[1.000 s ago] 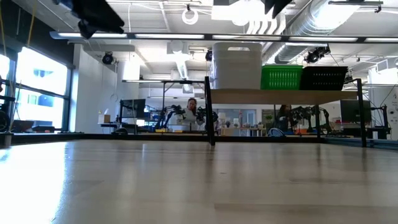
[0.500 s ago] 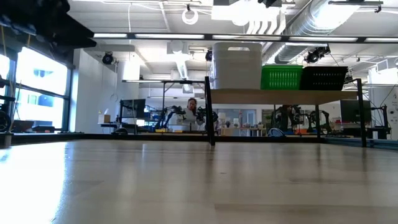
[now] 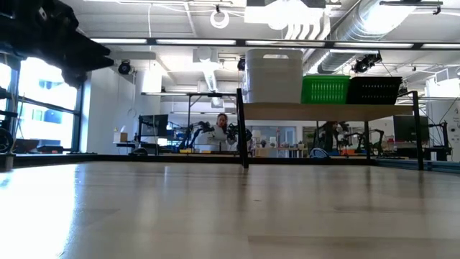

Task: Stack baskets on shelf by color
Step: Return to Home Position

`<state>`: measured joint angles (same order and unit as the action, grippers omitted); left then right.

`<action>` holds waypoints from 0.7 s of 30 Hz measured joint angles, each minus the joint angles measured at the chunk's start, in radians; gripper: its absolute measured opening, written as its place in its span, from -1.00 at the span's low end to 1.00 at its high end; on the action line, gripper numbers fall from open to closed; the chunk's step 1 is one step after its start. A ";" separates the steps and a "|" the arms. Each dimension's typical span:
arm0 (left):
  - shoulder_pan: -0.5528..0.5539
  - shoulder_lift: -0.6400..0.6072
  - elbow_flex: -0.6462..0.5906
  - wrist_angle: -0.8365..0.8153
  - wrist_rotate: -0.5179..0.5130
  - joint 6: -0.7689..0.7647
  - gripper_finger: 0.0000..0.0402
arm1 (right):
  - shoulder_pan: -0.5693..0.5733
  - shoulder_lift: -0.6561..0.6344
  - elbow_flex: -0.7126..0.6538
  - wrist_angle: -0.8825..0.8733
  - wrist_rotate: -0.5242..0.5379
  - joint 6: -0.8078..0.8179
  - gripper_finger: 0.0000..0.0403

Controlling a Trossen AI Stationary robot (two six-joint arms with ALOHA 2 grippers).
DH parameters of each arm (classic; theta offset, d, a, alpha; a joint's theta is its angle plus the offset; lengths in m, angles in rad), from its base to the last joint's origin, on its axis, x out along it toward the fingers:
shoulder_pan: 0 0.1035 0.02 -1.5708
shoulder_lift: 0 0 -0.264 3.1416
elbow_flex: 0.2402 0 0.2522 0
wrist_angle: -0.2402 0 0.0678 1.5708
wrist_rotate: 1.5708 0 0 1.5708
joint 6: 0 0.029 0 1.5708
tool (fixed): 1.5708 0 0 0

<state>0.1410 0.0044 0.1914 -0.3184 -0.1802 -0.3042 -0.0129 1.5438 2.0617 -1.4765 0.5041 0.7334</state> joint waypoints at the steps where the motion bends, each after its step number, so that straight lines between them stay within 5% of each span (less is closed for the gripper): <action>1: 0.000 0.000 -0.019 0.040 0.000 0.000 -0.39 | 0.007 -0.003 0.000 -0.001 0.001 0.000 -0.44; 14: 0.001 0.048 -0.140 0.244 0.034 -0.009 -0.39 | 0.067 -0.101 -0.010 -0.093 0.153 -0.055 -0.44; 21: 0.001 0.076 -0.140 0.240 0.039 -0.007 -0.39 | 0.103 -0.261 -0.176 -0.086 0.199 -0.105 -0.44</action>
<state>0.1421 0.0809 0.0513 -0.0789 -0.1416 -0.3115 0.0902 1.2824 1.8852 -1.5624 0.7035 0.6286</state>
